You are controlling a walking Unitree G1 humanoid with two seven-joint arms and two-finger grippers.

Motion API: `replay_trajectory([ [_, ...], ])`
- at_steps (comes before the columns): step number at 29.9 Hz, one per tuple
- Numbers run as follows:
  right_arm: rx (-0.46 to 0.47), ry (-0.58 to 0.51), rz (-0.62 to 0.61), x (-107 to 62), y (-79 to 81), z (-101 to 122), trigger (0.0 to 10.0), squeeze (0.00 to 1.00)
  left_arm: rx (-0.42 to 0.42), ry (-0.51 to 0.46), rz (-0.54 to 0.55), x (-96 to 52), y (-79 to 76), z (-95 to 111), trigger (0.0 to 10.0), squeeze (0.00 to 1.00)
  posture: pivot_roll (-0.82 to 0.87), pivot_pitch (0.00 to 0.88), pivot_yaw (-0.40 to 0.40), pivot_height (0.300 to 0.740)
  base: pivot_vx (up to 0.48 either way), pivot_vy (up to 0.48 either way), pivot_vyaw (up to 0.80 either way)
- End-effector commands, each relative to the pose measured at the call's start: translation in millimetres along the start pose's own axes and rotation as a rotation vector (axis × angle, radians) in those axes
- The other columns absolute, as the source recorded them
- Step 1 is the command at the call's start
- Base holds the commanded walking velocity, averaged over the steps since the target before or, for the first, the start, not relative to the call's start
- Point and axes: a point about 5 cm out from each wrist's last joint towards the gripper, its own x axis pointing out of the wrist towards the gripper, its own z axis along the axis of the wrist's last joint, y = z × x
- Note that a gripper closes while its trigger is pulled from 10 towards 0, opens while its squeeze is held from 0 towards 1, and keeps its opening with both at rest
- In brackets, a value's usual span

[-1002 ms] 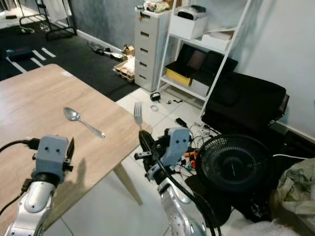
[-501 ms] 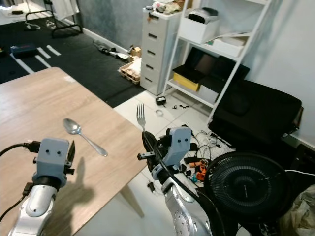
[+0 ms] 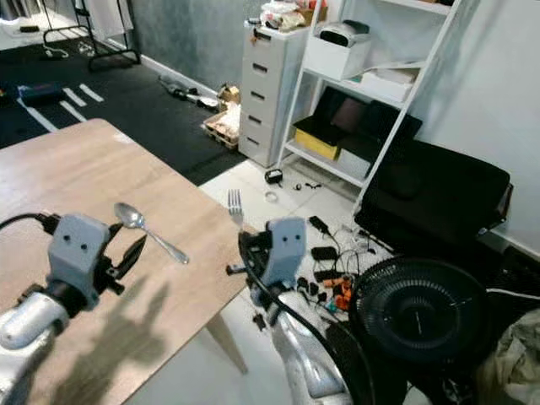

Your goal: Setting the table

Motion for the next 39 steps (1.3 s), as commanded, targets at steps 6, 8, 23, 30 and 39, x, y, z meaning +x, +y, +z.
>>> replay_trajectory([
  [6,-0.029,0.045,-0.036,20.5,2.6,-8.7,10.0,0.0,0.095,0.119,-0.072,-11.7,29.6,-13.5,10.0,0.0,0.21,0.144,0.053,0.74,0.0,0.0,0.0],
  [8,-0.042,0.053,-0.044,31.8,7.2,-10.6,10.0,0.0,0.118,0.136,-0.096,-18.3,37.6,-10.1,10.0,0.0,0.23,0.153,0.049,0.74,0.0,0.0,0.0],
  [23,-0.209,-0.045,0.102,50.5,34.9,-2.2,10.0,0.0,0.068,0.107,-0.215,-30.4,14.9,4.3,10.0,0.0,0.29,0.194,0.036,0.74,0.0,0.0,0.0],
  [30,-0.31,-0.071,0.173,53.3,40.8,-3.9,10.0,0.0,0.017,0.097,-0.259,-36.7,-3.8,6.1,10.0,0.0,0.31,0.212,0.022,0.74,0.0,0.0,0.0],
  [39,-0.342,-0.03,0.2,56.5,38.8,-12.6,10.0,1.0,-0.001,0.131,-0.249,-49.8,-7.0,6.4,10.0,0.0,0.34,0.232,0.014,0.74,0.0,0.0,0.0],
])
